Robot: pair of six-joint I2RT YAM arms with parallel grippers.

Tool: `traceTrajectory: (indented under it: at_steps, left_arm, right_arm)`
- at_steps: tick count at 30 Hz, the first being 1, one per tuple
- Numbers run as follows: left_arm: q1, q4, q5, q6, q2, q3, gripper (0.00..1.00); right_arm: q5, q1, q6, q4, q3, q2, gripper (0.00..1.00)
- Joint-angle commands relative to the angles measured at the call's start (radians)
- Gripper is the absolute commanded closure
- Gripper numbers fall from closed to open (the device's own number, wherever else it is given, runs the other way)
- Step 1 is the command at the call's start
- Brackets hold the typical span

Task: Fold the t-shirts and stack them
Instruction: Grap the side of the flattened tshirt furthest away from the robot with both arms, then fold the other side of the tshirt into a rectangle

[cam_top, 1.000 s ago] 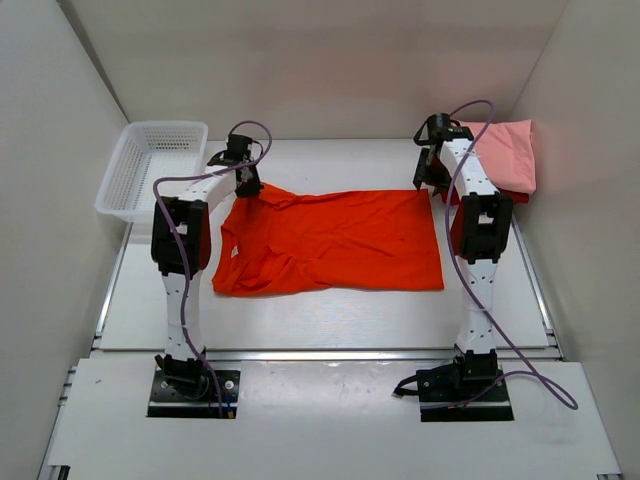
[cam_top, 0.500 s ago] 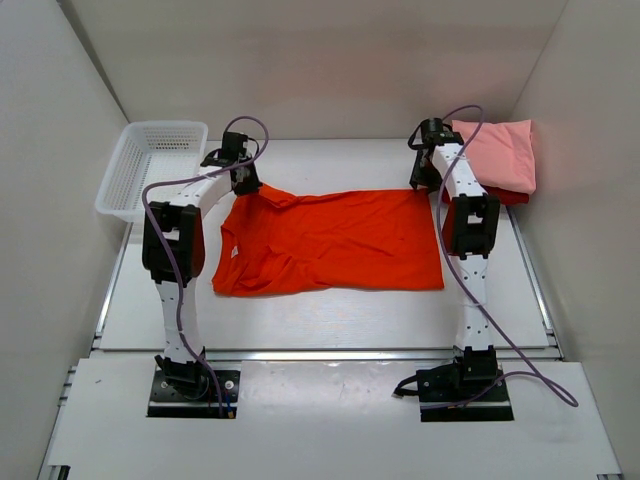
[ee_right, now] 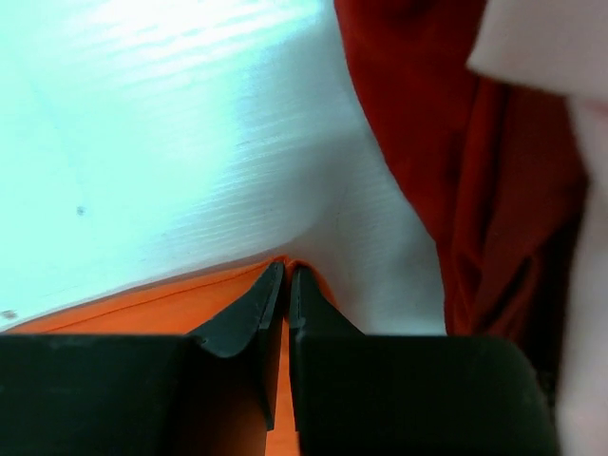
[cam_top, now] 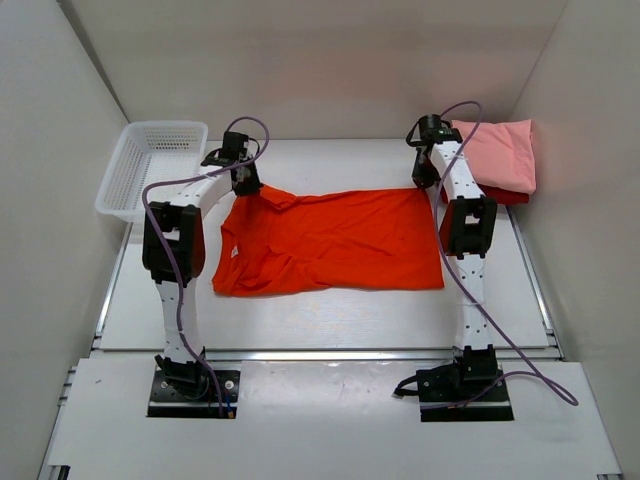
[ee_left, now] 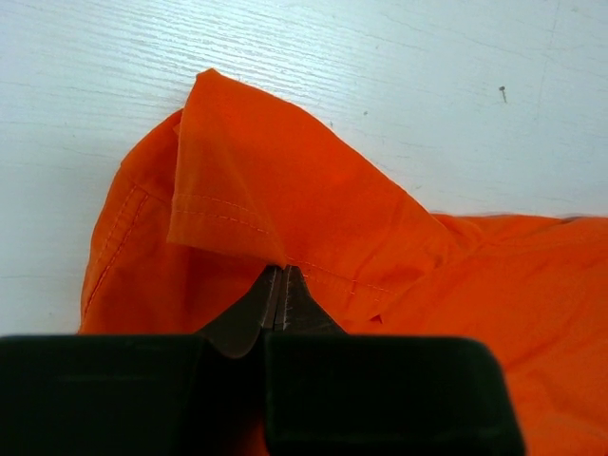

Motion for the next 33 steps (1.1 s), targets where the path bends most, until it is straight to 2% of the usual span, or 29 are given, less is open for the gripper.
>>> traceTrajectory:
  at_steps: [1,3,6,9,14,18,22,26,33]
  left_arm:
    - [0.004,-0.05,0.029,0.006,-0.104,0.079,1.0]
    - [0.0,-0.066,0.032,0.017,-0.122,0.089,1.0]
    - [0.006,-0.064,0.059,0.019,-0.199,0.024,1.0]
    - [0.003,-0.029,0.067,0.019,-0.294,-0.129,1.0]
    - [-0.01,-0.021,0.099,0.014,-0.389,-0.299,1.0]
    - [-0.019,-0.001,0.122,0.014,-0.446,-0.408,1.0]
    - [-0.019,-0.004,0.13,0.016,-0.487,-0.447,1.0]
    - [-0.017,-0.014,0.13,0.02,-0.506,-0.445,1.0]
    - [0.015,-0.033,0.138,0.019,-0.566,-0.47,1.0]
  right_arm:
    - [0.025,0.004,-0.033,-0.005,0.071,-0.028,1.0]
    - [0.014,0.008,-0.049,-0.001,0.045,-0.062,1.0]
    - [0.022,0.013,-0.084,-0.001,-0.023,-0.105,1.0]
    - [0.043,0.022,-0.122,0.001,-0.081,-0.14,1.0]
    - [0.047,0.04,-0.141,0.028,-0.201,-0.199,1.0]
    - [0.079,0.059,-0.15,0.138,-0.452,-0.327,0.99]
    - [0.051,0.057,-0.148,0.324,-0.765,-0.516,1.0]
    - [0.027,0.05,-0.147,0.402,-0.935,-0.622,1.0]
    - [0.007,0.019,-0.161,0.436,-1.028,-0.694,1.0]
